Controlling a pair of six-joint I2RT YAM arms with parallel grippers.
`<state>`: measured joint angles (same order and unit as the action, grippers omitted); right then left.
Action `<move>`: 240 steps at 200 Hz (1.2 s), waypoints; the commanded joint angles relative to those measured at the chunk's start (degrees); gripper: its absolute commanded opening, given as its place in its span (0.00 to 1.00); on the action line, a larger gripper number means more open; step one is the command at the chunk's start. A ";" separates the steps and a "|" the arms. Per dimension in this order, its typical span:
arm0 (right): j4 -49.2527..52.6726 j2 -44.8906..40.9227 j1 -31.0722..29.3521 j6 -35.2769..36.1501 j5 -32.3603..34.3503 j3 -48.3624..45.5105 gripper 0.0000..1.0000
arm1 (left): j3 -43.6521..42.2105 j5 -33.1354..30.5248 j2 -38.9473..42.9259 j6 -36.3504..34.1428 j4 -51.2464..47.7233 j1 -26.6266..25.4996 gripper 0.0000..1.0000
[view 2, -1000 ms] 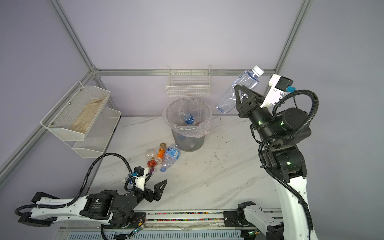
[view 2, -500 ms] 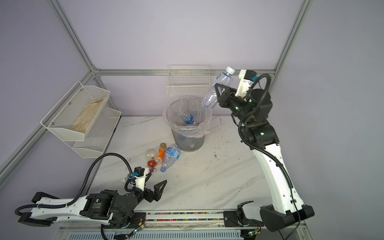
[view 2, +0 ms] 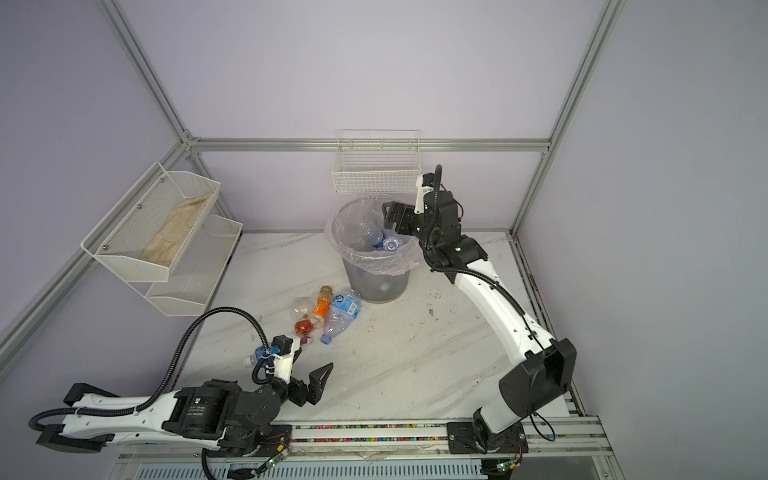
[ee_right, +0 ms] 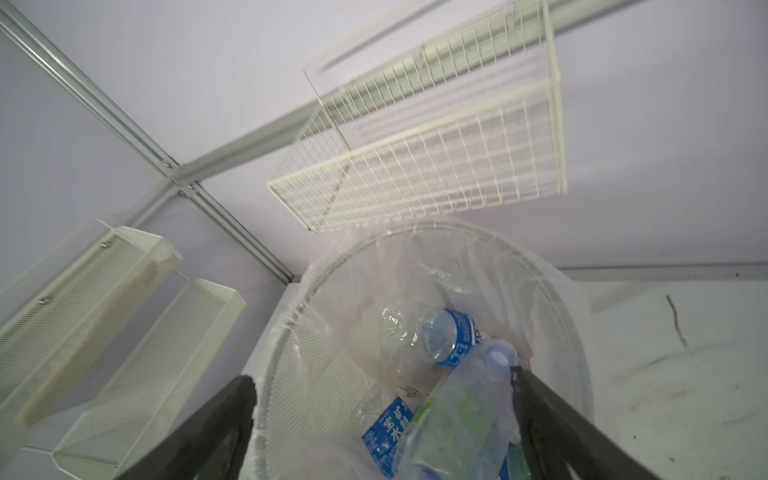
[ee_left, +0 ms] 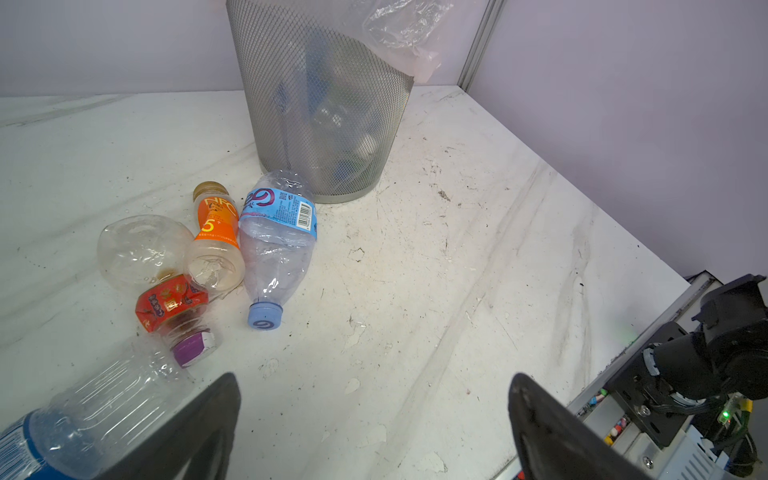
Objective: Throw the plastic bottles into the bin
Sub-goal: 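Open the right gripper over the bin to drop the clear bottle, then withdraw the right gripper from the bin while the left gripper lowers onto the blue-label bottle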
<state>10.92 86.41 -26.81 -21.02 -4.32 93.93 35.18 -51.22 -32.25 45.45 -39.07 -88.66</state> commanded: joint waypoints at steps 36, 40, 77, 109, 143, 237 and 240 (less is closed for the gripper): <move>-3.03 -6.90 -0.46 0.88 1.00 -2.37 0.98 | 4.65 -2.23 0.26 2.14 -0.64 -0.29 0.98; -3.09 -7.24 -0.49 0.88 0.98 -2.51 0.98 | 4.64 -2.22 0.42 2.23 -0.73 -0.27 0.98; -2.46 -10.78 -0.44 0.36 0.59 -4.48 0.98 | 4.64 -3.30 0.93 4.05 -3.13 -0.28 0.99; -3.46 -14.64 -0.47 -0.76 -1.75 -7.46 0.97 | 6.84 -3.85 -1.03 4.57 -7.69 0.37 1.00; -5.36 -18.46 -0.44 -2.16 -3.93 -11.91 0.98 | 12.74 3.26 -5.90 1.66 -13.54 7.39 1.00; -2.41 -24.79 -0.44 -3.68 -4.12 -17.71 0.98 | 4.46 30.45 -6.67 -2.82 -10.30 47.92 1.00; -2.35 -25.00 -0.44 -3.68 -4.23 -17.95 0.98 | 3.93 30.55 -6.08 -2.78 -10.06 48.68 1.00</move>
<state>8.21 64.25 -27.05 -24.21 -8.38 77.12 43.05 -25.19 -42.35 43.66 -51.27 -45.63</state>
